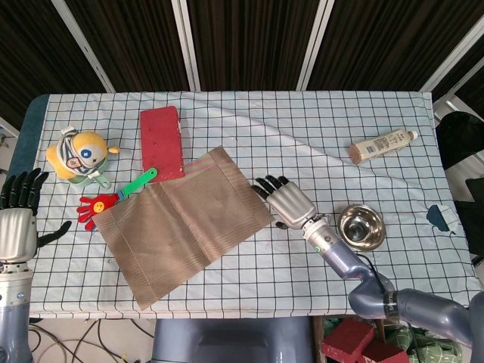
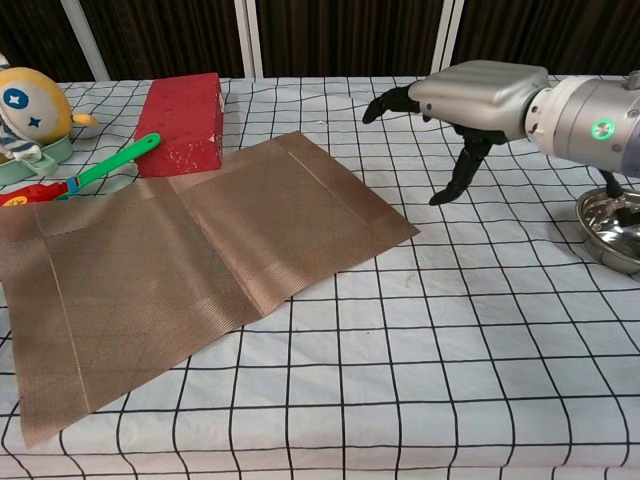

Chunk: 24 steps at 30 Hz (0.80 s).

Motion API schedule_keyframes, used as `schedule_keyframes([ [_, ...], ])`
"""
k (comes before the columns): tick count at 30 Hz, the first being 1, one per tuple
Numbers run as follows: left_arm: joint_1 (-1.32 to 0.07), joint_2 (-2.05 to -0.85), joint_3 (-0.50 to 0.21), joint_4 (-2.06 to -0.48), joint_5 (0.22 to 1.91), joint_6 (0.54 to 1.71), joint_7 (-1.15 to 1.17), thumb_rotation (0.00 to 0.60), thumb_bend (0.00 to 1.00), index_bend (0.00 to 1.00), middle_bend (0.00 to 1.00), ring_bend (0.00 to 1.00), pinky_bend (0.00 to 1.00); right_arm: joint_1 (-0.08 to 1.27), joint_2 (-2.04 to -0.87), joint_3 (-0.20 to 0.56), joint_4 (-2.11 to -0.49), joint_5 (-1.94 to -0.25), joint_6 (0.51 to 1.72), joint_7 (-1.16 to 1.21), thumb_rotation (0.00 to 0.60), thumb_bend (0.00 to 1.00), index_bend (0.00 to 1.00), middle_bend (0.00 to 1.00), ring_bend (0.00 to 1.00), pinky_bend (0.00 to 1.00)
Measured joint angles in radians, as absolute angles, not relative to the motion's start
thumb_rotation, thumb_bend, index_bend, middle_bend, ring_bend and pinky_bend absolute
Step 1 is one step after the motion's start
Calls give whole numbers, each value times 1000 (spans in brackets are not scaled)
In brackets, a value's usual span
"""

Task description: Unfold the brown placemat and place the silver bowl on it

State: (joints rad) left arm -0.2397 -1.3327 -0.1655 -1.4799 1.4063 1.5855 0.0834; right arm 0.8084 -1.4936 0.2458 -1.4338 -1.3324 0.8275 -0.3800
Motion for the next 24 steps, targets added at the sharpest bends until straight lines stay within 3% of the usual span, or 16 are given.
schedule_keyframes([
  [24, -236, -1324, -185, -1488, 1397, 1556, 62, 600, 9, 96, 57, 36, 43, 916, -1660, 177, -1140, -1321, 740, -329, 600, 0, 162, 103, 116, 249],
])
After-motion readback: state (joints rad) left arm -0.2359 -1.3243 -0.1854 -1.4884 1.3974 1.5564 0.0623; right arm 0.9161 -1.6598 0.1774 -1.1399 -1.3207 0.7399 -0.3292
